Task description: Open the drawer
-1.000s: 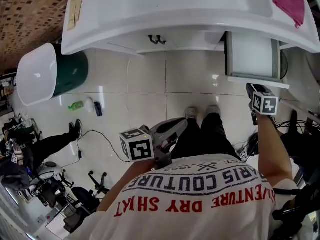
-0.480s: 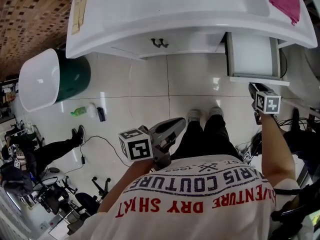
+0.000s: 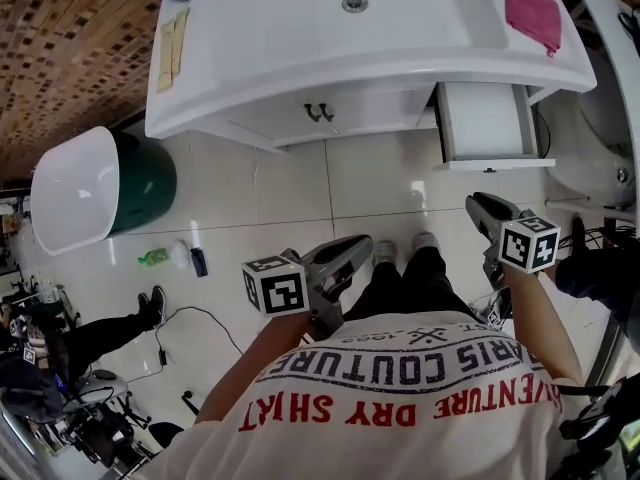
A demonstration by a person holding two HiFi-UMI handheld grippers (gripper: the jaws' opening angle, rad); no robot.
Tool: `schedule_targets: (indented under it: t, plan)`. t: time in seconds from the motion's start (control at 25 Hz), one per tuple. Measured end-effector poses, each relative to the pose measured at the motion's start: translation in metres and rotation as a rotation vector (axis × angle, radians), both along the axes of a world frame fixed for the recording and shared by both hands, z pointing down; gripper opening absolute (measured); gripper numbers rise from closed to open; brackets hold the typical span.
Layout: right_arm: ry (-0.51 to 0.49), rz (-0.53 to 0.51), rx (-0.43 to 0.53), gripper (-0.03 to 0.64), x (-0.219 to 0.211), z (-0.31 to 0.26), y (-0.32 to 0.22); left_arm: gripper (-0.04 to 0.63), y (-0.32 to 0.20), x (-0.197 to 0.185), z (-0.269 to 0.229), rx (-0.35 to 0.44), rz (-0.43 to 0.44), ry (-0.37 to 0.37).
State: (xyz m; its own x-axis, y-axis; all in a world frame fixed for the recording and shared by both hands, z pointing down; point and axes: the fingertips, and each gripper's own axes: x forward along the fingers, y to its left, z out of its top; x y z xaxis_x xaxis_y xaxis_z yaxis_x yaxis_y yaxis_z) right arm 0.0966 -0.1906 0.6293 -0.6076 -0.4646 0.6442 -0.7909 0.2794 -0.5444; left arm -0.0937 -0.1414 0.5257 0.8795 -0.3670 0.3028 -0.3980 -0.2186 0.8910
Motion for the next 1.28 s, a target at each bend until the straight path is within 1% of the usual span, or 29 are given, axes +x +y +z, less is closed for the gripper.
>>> schedule_targets:
  t: [0.16,0.24,0.28,0.44,0.48,0.6,0.76,0.92,1.08,1.2,1.28]
  plan:
    - [-0.271,0.013,-0.013,0.058,-0.053,-0.079,0.015,-0.017,-0.003,-0.004,-0.030,0.065,0.035,0.020]
    - [-0.352,-0.013,-0.010,0.051,-0.074,-0.112,0.028,-0.017,-0.001,-0.004,-0.047,0.097,0.059,0.030]
    - [-0.362,-0.040,0.004,0.051,-0.082,-0.125,0.034,-0.017,0.000,-0.003,-0.056,0.117,0.075,0.034]
    - [-0.316,-0.164,0.082,0.025,-0.106,-0.167,0.058,-0.015,0.009,-0.002,-0.087,0.193,0.116,0.049]
    - [-0.326,-0.176,0.090,0.006,-0.111,-0.176,0.064,-0.015,0.013,-0.003,-0.094,0.205,0.120,0.051]
    - [-0.374,-0.179,0.092,0.006,-0.120,-0.194,0.079,-0.015,0.029,-0.002,-0.107,0.238,0.136,0.050]
    - [-0.375,-0.204,0.085,0.006,-0.125,-0.201,0.104,-0.015,0.052,-0.005,-0.112,0.251,0.147,0.039]
    - [-0.341,-0.267,0.087,0.006,-0.125,-0.206,0.144,-0.015,0.080,-0.019,-0.116,0.266,0.106,0.001]
    - [-0.355,-0.293,0.097,0.006,-0.117,-0.213,0.187,-0.017,0.114,-0.035,-0.119,0.266,0.016,-0.020]
    - [-0.347,-0.307,0.105,0.006,-0.110,-0.210,0.227,-0.015,0.150,-0.036,-0.121,0.263,-0.034,-0.032]
    - [-0.351,-0.292,0.099,0.006,-0.106,-0.203,0.260,-0.017,0.180,-0.028,-0.125,0.269,-0.031,-0.024]
